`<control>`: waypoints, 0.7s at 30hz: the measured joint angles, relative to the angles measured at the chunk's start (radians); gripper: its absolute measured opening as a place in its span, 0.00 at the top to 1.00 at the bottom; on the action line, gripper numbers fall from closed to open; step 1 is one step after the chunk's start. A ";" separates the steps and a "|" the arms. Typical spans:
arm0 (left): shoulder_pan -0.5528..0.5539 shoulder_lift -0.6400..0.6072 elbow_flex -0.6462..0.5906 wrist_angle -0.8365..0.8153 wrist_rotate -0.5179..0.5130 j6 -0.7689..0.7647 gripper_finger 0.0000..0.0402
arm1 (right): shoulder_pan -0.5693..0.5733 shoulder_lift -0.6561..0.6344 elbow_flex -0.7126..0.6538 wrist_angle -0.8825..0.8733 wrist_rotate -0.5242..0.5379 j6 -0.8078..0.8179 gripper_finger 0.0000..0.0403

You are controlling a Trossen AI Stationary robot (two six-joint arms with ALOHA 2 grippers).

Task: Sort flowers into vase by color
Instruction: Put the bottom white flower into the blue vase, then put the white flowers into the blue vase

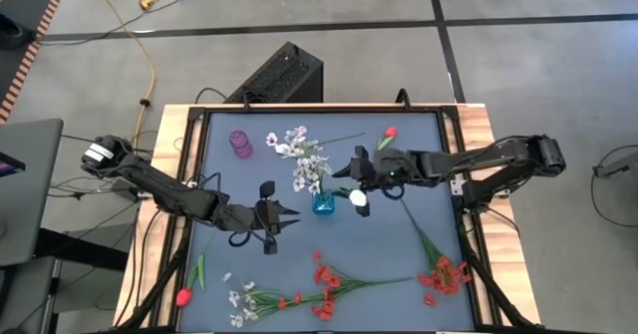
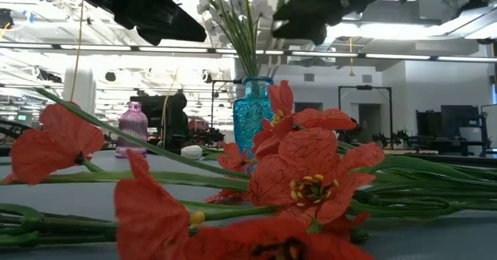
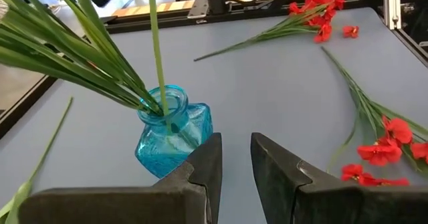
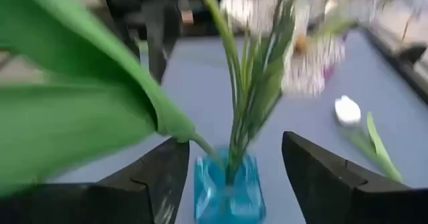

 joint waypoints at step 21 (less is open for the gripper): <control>-0.005 -0.006 0.013 -0.137 0.240 -0.249 0.82 | 0.004 0.000 0.383 -0.914 -0.001 0.047 0.33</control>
